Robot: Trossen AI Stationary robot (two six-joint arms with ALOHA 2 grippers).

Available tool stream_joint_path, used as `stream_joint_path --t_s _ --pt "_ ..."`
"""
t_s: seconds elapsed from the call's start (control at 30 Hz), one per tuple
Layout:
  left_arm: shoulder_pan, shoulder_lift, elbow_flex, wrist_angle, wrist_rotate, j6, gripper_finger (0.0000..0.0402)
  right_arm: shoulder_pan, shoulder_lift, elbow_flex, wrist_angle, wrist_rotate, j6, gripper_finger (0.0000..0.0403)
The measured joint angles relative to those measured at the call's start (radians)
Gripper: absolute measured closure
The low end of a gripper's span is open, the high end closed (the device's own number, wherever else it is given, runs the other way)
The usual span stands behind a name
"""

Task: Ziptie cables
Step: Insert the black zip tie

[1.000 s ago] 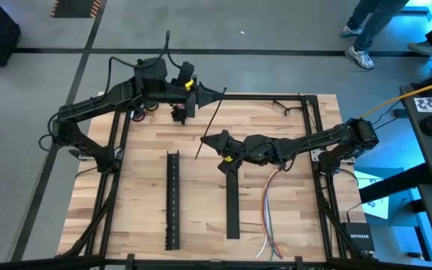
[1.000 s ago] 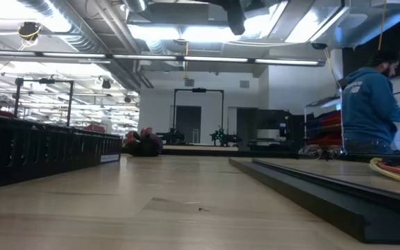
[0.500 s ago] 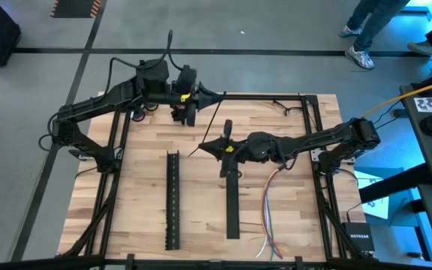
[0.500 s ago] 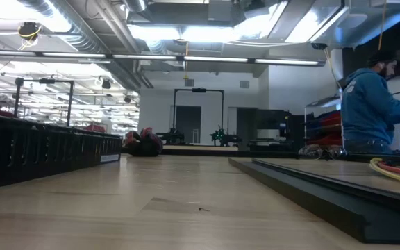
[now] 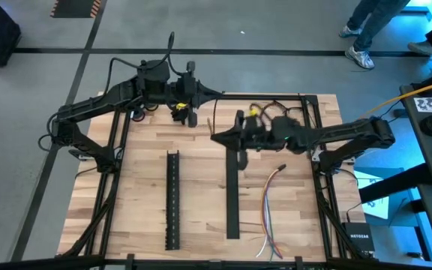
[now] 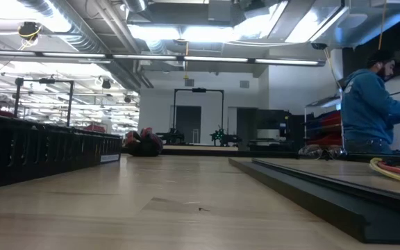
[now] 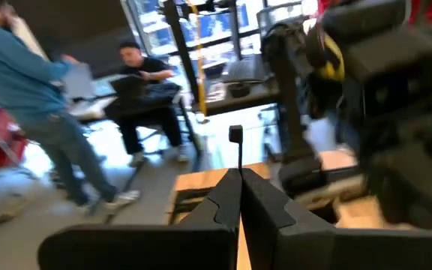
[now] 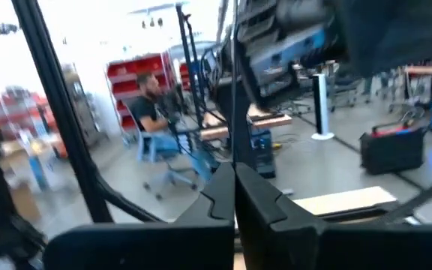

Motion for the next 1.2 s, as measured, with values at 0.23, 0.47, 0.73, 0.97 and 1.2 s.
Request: stream_joint_path --t_s 0.23,0.47,0.73,0.97,1.2 --pt "-0.001 -0.001 0.000 0.069 -0.047 0.085 0.0401 -0.048 -0.099 0.000 -0.107 -0.005 0.272 0.0403" --pt "0.000 -0.001 0.000 0.105 -0.113 0.137 0.0401 -0.162 -0.140 0.000 -0.133 -0.166 0.427 0.0403" --pt "0.000 0.002 0.000 0.128 -0.122 0.146 0.0401 -0.246 -0.146 0.000 -0.131 -0.295 0.538 0.0403" --pt "-0.001 0.003 0.000 0.134 -0.122 0.179 0.0401 -0.246 -0.145 0.000 -0.121 -0.271 0.539 0.0403" --pt "-0.002 0.003 0.000 0.139 -0.110 0.200 0.0401 -0.245 -0.136 0.000 -0.122 -0.250 0.565 0.0403"
